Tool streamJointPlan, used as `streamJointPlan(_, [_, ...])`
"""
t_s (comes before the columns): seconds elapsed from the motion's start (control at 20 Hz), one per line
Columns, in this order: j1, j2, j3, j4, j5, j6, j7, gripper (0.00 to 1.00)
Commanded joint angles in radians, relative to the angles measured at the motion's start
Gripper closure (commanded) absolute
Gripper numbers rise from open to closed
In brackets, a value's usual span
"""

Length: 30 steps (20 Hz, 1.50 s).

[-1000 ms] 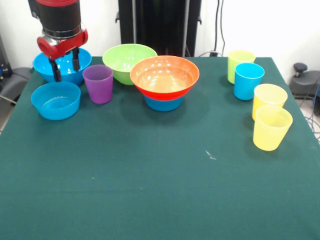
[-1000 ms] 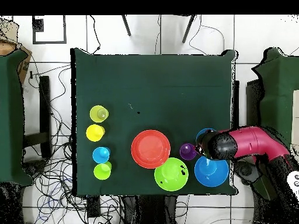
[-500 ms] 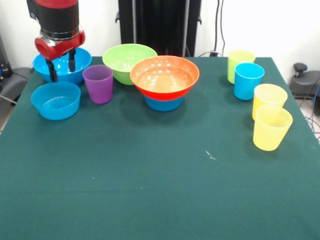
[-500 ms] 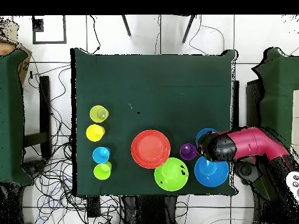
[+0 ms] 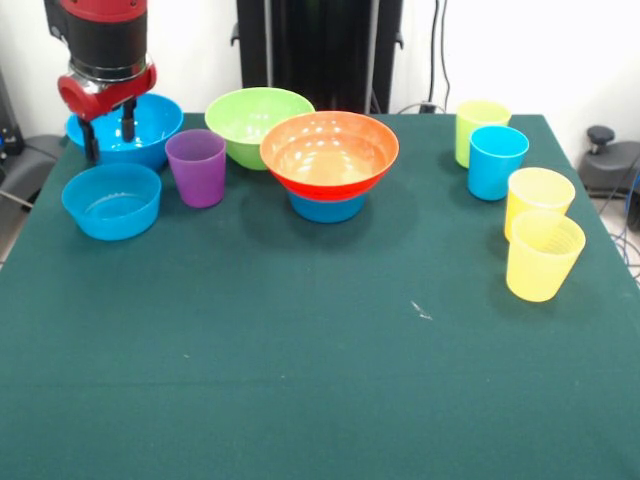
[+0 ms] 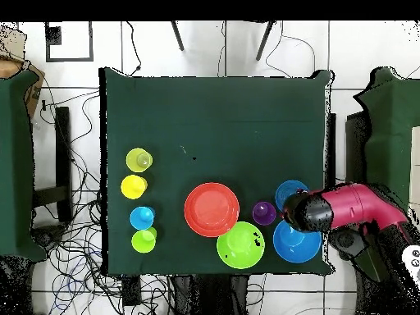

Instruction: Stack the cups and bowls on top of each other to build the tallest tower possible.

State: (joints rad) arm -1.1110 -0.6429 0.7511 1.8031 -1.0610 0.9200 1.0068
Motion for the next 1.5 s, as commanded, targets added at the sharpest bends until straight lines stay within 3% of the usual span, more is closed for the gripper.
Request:
streamJointPlan(0.05, [0.042, 0.019, -0.072, 0.063, -0.083, -0.066, -0.083, 0.00])
streamJointPlan(0.4, [0.048, -0.060, -0.076, 0.143, -0.004, -0.007, -0.057, 0.00])
streamJointPlan(0.9, [0.029, -0.072, -0.068, 0.228, 0.039, -0.048, 0.011, 0.00])
streamJointPlan(1.5, [0.006, -0.048, -0.026, 0.236, 0.047, -0.163, 0.016, 0.00])
